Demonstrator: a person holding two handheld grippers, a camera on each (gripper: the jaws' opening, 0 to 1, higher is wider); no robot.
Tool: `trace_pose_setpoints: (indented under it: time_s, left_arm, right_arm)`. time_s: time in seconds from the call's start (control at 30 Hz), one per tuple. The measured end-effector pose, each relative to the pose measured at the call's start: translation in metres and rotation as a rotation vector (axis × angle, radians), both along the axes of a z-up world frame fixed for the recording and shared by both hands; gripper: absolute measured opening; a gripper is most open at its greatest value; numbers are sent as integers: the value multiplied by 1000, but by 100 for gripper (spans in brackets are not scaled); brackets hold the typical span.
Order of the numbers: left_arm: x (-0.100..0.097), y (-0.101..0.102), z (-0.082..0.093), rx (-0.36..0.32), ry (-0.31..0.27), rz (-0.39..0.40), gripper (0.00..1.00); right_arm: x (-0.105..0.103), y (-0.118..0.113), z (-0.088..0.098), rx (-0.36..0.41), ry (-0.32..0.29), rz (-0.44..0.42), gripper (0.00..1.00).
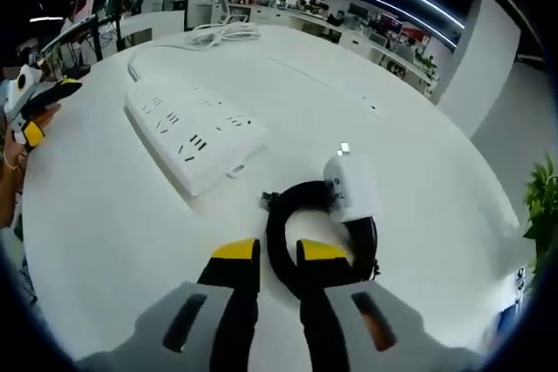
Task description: Straighten the power strip on the desk, plug the charger into it
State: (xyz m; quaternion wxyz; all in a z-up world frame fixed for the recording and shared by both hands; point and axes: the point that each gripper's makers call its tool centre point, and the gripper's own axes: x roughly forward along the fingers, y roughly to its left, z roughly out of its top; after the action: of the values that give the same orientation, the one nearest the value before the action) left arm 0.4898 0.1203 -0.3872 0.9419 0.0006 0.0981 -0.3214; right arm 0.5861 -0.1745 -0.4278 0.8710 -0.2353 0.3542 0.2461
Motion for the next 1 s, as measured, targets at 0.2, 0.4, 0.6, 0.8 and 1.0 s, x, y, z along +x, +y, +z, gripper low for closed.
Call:
trace_pose_setpoints:
  time_s: [0.2,0.4,0.6,0.8,1.0]
  left_arm:
    - [0,2,0,-1,2,6,73]
    - [-3,2,6,1,-11,3,73]
    - [-7,0,9,7,-19,-4,73]
    - [-7,-1,13,9,-27,-6,73]
    - [-7,-3,14,11,-25,-9,73]
  right_arm:
    - [-2,0,-1,-5,-13,1,12]
    - [-3,1,-1,-13,-16,13,11]
    - [0,4,-1,-22,-20,26,7]
    - [2,4,0,-58,-46,60,6]
    - [7,4,3,-25,-104,52,5]
